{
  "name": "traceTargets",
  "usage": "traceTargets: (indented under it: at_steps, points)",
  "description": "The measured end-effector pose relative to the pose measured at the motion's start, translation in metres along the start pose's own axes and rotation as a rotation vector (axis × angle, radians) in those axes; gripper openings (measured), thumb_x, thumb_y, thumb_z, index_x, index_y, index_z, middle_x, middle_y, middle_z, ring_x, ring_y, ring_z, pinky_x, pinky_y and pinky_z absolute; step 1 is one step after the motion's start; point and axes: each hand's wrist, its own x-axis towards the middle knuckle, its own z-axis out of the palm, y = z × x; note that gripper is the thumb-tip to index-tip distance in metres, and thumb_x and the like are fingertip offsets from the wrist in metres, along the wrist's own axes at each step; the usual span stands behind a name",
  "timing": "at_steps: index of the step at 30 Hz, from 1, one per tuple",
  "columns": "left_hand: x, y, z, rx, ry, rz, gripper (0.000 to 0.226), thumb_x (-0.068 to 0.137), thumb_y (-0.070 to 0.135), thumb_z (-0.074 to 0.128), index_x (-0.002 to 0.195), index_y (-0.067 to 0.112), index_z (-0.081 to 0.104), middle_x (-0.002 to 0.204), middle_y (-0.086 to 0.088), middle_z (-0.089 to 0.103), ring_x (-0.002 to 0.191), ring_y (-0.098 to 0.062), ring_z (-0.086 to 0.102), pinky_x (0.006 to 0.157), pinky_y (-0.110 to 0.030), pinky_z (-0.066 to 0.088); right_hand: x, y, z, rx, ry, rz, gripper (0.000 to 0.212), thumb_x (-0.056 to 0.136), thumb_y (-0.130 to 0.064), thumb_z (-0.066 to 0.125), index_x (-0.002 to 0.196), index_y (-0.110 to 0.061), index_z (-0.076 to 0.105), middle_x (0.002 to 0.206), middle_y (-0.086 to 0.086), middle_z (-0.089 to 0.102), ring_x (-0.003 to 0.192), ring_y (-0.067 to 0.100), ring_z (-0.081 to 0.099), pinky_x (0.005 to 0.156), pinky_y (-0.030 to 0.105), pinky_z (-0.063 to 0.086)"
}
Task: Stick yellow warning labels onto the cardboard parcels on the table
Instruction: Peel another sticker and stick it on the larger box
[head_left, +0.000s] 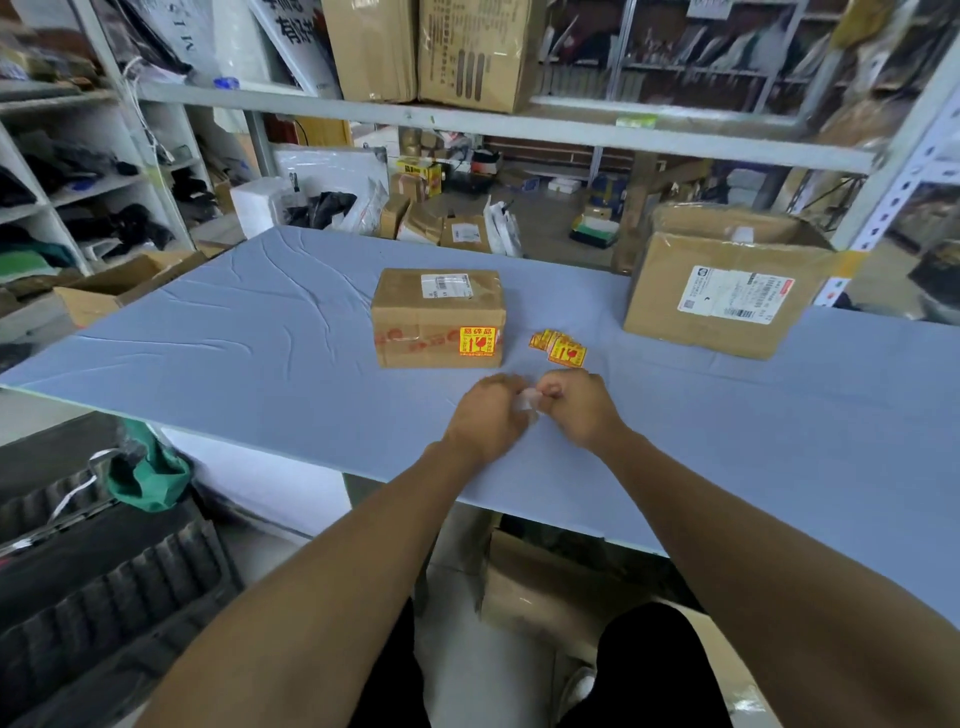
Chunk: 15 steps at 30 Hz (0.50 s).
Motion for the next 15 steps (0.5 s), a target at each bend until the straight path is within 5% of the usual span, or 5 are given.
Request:
traceTargets:
  at_steps: [4,9,12,15]
  points:
    - [0.000,0.009,0.004,-0.263,0.116,-0.167,0.008,0.087,0.005,0.061,0.091,0.012,0.064,0.081,-0.012,0.070,0.075,-0.027,0.060,0.067,-0.029,0.044,-0.015,0.006,-0.004,0.162,0.080,0.042,0.004,0.080,-0.009,0.071,0.083,-0.008,0.069,0.072,0.003,0.063,0.073,0.019,0.058,0.075,0.032,0.046]
    - [0.014,0.008,0.003,-0.761,0.035,-0.321,0.044,0.085,-0.009,0.061,0.056,0.021,0.072,0.060,-0.006,0.066,0.059,-0.023,0.061,0.069,-0.035,0.054,-0.032,0.017,-0.008,0.211,0.050,0.000,0.011,0.078,-0.004,0.073,0.089,-0.006,0.074,0.086,0.016,0.073,0.083,0.032,0.069,0.082,0.041,0.054]
    - [0.013,0.015,0.004,-0.693,-0.073,-0.267,0.012,0.083,0.000,0.072,0.081,0.009,0.079,0.077,-0.010,0.072,0.069,-0.015,0.063,0.069,-0.026,0.054,-0.034,0.020,-0.007,0.232,0.117,0.019,0.005,0.078,-0.013,0.077,0.082,-0.010,0.075,0.081,0.013,0.075,0.078,0.028,0.070,0.077,0.037,0.053]
    - [0.011,0.011,0.006,-0.606,-0.118,-0.190,0.016,0.079,0.006,0.079,0.095,0.002,0.078,0.087,-0.012,0.076,0.061,0.002,0.063,0.059,-0.011,0.046,-0.032,0.020,-0.007,0.241,0.169,0.039,0.009,0.080,-0.019,0.076,0.078,-0.014,0.069,0.073,0.007,0.070,0.068,0.019,0.063,0.067,0.029,0.047]
